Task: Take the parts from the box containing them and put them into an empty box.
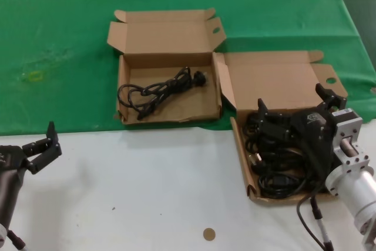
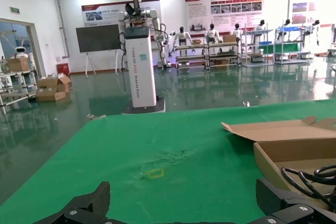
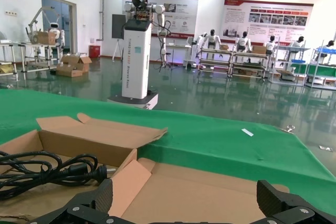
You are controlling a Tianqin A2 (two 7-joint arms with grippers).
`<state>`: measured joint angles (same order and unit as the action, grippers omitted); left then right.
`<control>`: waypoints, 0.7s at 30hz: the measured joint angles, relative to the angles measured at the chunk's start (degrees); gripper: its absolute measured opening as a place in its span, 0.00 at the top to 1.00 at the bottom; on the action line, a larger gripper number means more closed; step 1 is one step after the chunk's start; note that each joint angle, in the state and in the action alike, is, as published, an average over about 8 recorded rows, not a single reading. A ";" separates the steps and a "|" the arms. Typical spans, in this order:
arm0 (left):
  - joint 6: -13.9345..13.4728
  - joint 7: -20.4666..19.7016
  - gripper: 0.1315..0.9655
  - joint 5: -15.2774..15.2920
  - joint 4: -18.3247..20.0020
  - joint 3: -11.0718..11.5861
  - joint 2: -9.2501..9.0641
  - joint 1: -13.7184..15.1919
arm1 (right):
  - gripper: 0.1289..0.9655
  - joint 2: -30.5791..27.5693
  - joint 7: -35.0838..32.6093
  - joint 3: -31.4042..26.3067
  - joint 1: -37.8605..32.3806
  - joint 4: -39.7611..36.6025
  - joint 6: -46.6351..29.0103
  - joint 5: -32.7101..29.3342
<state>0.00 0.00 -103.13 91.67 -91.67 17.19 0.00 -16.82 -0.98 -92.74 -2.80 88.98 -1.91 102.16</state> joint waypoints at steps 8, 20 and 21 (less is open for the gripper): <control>0.00 0.00 0.00 0.00 0.00 0.00 0.00 0.00 | 0.00 0.00 0.00 0.00 0.00 0.00 0.00 0.00; 0.00 0.03 0.00 0.00 0.00 0.00 0.00 0.00 | 0.00 0.00 0.00 0.00 0.00 0.00 0.00 0.00; 0.00 0.03 0.00 0.00 0.00 0.00 0.00 0.00 | 0.00 0.00 0.00 0.00 0.00 0.00 0.00 0.00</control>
<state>0.00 0.03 -103.13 91.67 -91.67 17.19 0.00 -16.82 -0.98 -92.74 -2.80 88.98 -1.91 102.16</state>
